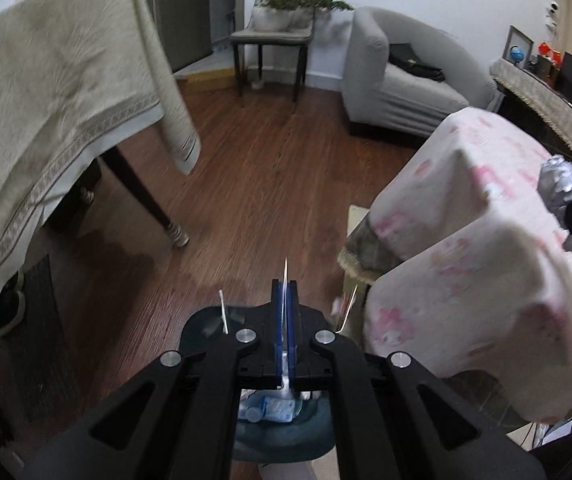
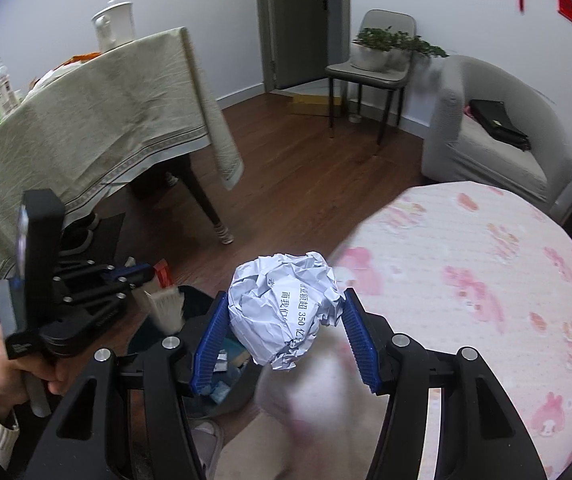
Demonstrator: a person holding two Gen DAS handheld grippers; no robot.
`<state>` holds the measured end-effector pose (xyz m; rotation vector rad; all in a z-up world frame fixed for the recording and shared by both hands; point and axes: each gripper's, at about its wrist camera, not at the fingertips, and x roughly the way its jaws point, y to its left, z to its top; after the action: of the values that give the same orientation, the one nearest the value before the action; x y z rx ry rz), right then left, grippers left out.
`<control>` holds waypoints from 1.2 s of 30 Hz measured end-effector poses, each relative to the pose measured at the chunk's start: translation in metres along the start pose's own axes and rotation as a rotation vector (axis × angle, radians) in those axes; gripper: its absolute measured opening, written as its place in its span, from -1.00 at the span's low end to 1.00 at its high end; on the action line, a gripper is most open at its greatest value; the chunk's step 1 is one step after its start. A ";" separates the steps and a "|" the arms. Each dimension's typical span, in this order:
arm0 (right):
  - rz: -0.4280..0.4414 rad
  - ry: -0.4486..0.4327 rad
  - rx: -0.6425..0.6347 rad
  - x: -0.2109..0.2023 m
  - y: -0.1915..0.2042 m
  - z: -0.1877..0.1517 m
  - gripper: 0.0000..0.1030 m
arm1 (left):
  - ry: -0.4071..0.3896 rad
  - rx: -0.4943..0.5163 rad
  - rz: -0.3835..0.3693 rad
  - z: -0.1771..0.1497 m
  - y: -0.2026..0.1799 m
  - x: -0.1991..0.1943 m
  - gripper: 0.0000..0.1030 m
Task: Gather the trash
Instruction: 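Carry the SanDisk box and paper ball over the teal trash bin, then open the left gripper to drop the SanDisk box while the right drops the paper ball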
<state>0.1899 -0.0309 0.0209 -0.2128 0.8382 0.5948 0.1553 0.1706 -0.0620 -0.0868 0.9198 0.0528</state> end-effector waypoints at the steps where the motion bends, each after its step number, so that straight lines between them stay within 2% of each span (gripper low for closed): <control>1: 0.006 0.001 -0.005 0.002 0.006 0.001 0.12 | 0.006 -0.003 0.003 -0.003 0.004 0.002 -0.95; 18: 0.100 0.015 -0.034 0.032 0.060 0.016 0.12 | 0.182 -0.046 0.020 -0.055 0.050 0.057 -0.95; 29: 0.134 0.100 -0.049 0.075 0.089 0.013 0.12 | 0.309 -0.062 0.019 -0.089 0.065 0.094 -0.95; 32: 0.139 0.119 -0.053 0.086 0.095 0.011 0.12 | 0.331 -0.056 0.017 -0.096 0.068 0.100 -0.85; 33: 0.140 0.128 -0.053 0.089 0.096 0.009 0.12 | 0.341 -0.054 0.014 -0.098 0.068 0.102 -0.76; 34: 0.140 0.138 -0.054 0.095 0.098 0.008 0.12 | 0.347 -0.051 0.015 -0.100 0.069 0.103 -0.55; 36: 0.140 0.154 -0.053 0.102 0.099 0.006 0.12 | 0.350 -0.045 0.022 -0.102 0.070 0.104 -0.46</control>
<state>0.1896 0.0944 -0.0463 -0.2522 0.9929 0.7394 0.1317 0.2316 -0.2105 -0.1307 1.2692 0.0806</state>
